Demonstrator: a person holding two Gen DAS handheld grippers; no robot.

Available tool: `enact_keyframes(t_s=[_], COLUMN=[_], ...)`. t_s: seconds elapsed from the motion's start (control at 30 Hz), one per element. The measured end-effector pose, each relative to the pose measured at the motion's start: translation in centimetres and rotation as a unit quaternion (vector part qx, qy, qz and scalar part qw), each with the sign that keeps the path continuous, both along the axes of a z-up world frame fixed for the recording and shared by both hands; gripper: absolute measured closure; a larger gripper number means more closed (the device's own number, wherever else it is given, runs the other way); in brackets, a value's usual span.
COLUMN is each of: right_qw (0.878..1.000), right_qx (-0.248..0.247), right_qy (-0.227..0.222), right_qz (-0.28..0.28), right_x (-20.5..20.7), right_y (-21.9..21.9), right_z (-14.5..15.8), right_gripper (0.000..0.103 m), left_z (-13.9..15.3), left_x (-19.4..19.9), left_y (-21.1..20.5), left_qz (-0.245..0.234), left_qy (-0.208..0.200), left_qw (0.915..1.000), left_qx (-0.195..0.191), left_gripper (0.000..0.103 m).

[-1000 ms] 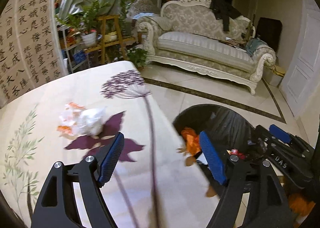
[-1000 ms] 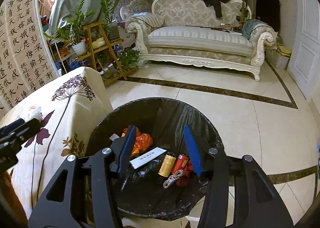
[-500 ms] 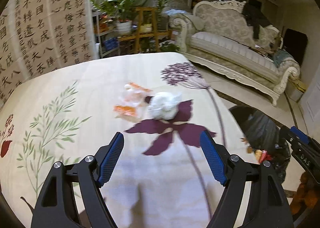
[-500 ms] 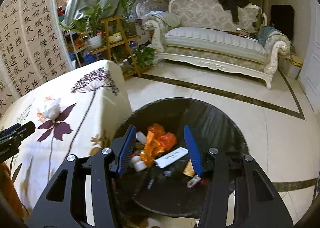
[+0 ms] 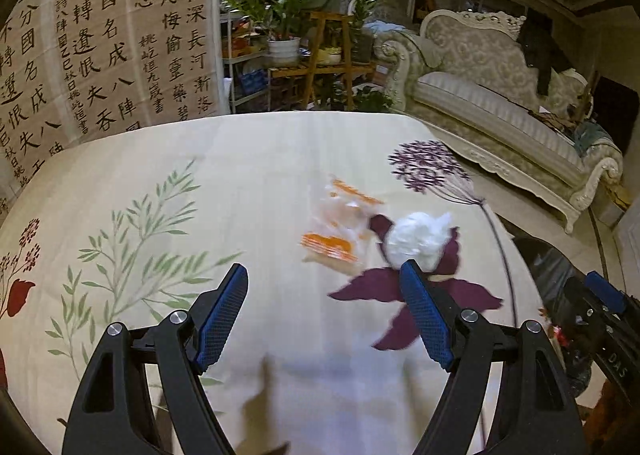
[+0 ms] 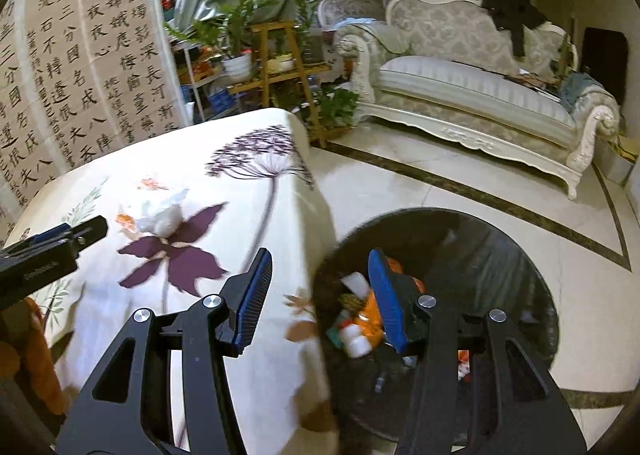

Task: Collect trash
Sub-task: 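Grasp the crumpled white plastic bag with the right gripper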

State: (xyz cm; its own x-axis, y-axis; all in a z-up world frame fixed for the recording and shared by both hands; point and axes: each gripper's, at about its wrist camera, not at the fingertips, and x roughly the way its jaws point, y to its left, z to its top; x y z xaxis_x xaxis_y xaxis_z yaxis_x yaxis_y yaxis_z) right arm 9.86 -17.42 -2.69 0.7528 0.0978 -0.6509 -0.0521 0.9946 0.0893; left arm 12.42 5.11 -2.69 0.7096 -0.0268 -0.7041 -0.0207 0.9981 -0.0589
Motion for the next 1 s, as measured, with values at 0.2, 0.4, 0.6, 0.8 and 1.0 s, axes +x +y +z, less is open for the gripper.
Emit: enact_keyframes(t_s=[0.2, 0.4, 0.6, 0.8, 1.0], right_qw=[0.999, 0.997, 0.994, 0.992, 0.994], right_qx=[0.008, 0.028, 0.027, 0.008, 0.006], right_qy=[-0.004, 0.012, 0.038, 0.059, 0.041], right_qz=[0.044, 0.077, 0.097, 0.112, 0.101], right_x=[1.8, 4.4, 6.6, 7.4, 6.8], right_y=[3.8, 7.6, 10.5, 11.8, 10.6], right_z=[0.7, 0.7, -0.1, -1.3, -0.5], right_gripper=[0.052, 0.042, 0.042, 0.062, 0.071], left_z=[-0.1, -0.4, -0.7, -0.7, -0.7], left_x=[0.2, 0.7, 1.0, 1.5, 2.1], left_y=[2.5, 5.1, 6.8, 7.1, 5.3], left_qz=[0.022, 0.047, 0.058, 0.054, 0.028], left_qy=[0.001, 0.004, 0.008, 0.009, 0.009], left_qw=[0.9997, 0.9988, 0.9982, 0.9985, 0.9996], left_qx=[0.007, 0.011, 0.009, 0.0, -0.003], left_gripper=[0.027, 0.027, 0.027, 0.027, 0.027])
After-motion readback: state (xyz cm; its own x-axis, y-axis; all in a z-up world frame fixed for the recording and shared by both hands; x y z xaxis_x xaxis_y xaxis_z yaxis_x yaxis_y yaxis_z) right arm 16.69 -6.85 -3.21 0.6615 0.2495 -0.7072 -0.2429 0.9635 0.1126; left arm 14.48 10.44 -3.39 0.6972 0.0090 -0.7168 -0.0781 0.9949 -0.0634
